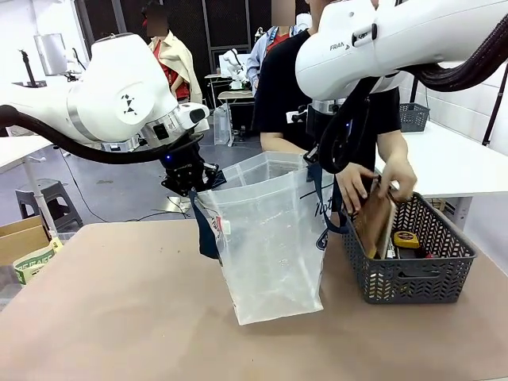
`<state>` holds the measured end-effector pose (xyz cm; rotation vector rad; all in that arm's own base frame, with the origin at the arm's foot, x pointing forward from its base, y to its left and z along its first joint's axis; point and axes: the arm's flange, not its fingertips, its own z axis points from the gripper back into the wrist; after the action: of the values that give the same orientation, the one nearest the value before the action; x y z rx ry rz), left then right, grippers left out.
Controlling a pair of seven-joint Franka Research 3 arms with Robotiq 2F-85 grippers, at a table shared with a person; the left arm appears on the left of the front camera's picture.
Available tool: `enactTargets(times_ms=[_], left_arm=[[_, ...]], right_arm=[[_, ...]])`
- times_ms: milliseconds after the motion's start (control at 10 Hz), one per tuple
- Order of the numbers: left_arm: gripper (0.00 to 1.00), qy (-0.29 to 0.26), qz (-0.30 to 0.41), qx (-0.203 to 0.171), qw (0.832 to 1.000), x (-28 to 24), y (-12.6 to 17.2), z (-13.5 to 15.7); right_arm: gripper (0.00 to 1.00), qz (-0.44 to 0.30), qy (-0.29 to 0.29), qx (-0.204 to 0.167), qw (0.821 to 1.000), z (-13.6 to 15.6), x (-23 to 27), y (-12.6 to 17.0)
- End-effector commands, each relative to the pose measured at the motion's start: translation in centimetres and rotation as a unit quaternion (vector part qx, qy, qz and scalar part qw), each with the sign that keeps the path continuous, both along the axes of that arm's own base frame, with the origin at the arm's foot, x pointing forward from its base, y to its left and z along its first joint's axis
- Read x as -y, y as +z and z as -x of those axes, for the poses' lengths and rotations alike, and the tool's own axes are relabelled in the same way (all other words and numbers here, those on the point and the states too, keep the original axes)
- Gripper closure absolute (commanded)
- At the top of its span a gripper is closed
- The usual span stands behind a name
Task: Transfer purchased items from the store into the shopping bag.
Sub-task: Move the Reusable shopping bag to the right side of the table.
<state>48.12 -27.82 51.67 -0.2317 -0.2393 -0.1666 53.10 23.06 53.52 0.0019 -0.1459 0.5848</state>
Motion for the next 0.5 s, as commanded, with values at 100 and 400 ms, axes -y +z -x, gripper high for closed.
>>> enactTargets(times_ms=[100, 400], left_arm=[[1.0, 0.002, 0.003, 0.002, 1.0, -0.06, 0.11, -0.05], [1.0, 0.002, 0.003, 0.002, 1.0, -0.06, 0.11, -0.05]], right_arm=[[1.0, -0.002, -0.01, 0.003, 1.0, 0.08, 0.11, 0.14], [1.0, -0.002, -0.01, 0.003, 1.0, 0.08, 0.11, 0.14]])
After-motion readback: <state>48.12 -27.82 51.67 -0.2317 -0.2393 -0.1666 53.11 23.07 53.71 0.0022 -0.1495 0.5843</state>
